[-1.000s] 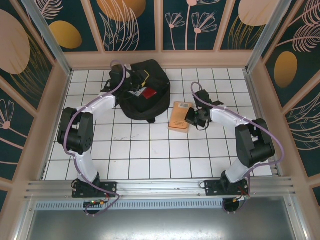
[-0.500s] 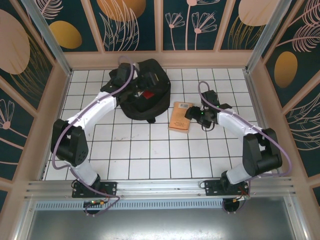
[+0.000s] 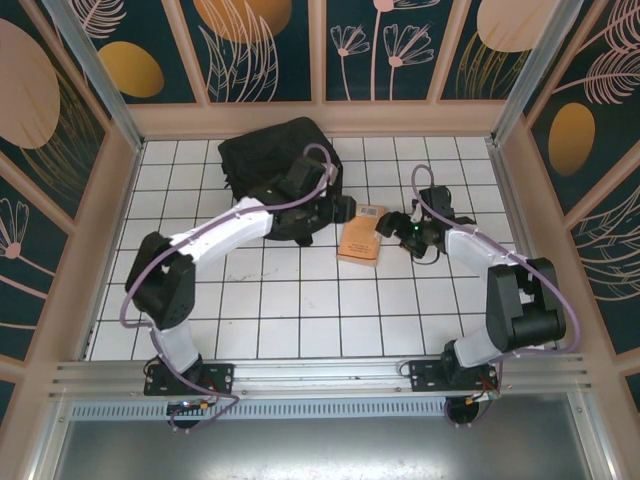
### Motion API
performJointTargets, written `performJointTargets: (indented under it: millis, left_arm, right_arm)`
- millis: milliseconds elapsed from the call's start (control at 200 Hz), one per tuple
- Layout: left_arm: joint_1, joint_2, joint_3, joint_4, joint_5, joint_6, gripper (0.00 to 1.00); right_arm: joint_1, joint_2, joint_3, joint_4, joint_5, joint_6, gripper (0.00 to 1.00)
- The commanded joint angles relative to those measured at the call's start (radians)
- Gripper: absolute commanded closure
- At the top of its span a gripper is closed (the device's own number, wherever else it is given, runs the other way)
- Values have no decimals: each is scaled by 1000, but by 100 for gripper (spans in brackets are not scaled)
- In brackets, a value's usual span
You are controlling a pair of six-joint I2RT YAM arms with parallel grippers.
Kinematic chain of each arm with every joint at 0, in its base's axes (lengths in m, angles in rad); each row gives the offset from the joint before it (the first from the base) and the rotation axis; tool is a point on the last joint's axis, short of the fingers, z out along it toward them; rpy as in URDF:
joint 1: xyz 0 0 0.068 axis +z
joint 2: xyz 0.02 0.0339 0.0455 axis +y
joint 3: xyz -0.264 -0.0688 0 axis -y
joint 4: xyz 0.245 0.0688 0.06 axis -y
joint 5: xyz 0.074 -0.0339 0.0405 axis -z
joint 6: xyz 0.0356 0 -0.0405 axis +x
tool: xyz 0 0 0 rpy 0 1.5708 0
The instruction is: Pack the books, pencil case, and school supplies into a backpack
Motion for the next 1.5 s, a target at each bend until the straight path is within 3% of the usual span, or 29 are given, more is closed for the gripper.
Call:
performJointTargets:
  millis: [0, 345, 676, 846, 1001, 1201, 1366, 1496]
  left_arm:
    - [-1, 109, -24, 114, 173, -55, 15]
    - [-1, 311, 63, 167, 108, -165, 17]
    - [-1, 377, -69, 525, 441, -311, 25]
    - [-1, 373, -90, 613, 508, -340, 28]
    - [0, 363, -92, 596, 503, -326, 29]
    - [1, 346, -83, 549, 482, -296, 30]
    - [2, 330, -77, 534, 484, -288, 30]
    - [23, 234, -57, 385, 397, -206, 25]
  right_arm:
    - [-12, 27, -33, 101, -109, 33, 18]
    - [-16, 143, -31, 165, -167, 78, 18]
    - [15, 342, -54, 319, -260, 181, 27]
    - [18, 385, -117, 484, -340, 262, 34]
    - [9, 360, -139, 499, -322, 257, 43]
    - [-23, 264, -140, 467, -299, 230, 65]
    - [-22, 245, -138, 543, -363, 264, 73]
    - [-32, 153, -133, 481, -330, 234, 72]
